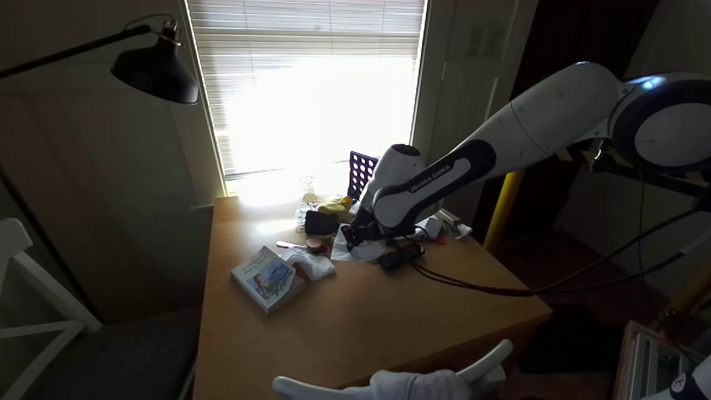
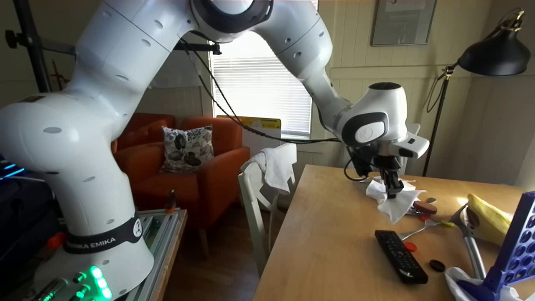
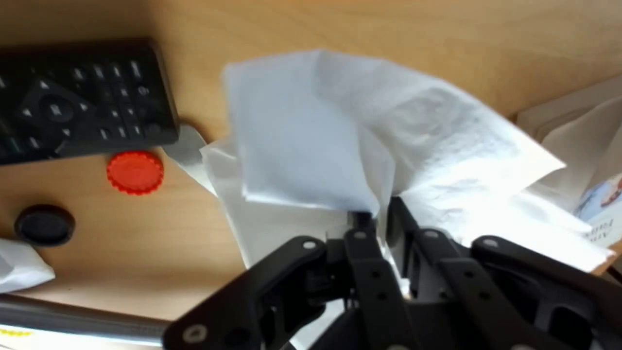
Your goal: Use the paper towel to wipe the remote
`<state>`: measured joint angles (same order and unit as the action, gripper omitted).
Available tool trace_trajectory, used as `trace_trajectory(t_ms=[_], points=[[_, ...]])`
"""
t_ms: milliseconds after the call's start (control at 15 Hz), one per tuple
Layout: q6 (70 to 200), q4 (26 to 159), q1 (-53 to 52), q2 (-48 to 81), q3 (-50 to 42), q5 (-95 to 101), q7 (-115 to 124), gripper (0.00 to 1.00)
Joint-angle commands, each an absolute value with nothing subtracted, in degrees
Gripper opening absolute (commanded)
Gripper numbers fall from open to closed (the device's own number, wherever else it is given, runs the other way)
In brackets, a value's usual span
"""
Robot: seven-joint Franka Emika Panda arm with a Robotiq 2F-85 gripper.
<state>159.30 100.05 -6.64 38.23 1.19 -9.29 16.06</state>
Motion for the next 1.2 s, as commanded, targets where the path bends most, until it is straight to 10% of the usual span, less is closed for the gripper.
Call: trace_trajectory(t_ms=[0,467,1133], points=[[169.6,97.8,-9.4,40.8,-2.0,-8.3,18.9,0.46],[163.1,103.3,-12.4,35.9,-5.3,-8.6,19.8,0.96],[128.2,112.3,-8.7,15.8,-0.1,-7.8,20.2,1.0]])
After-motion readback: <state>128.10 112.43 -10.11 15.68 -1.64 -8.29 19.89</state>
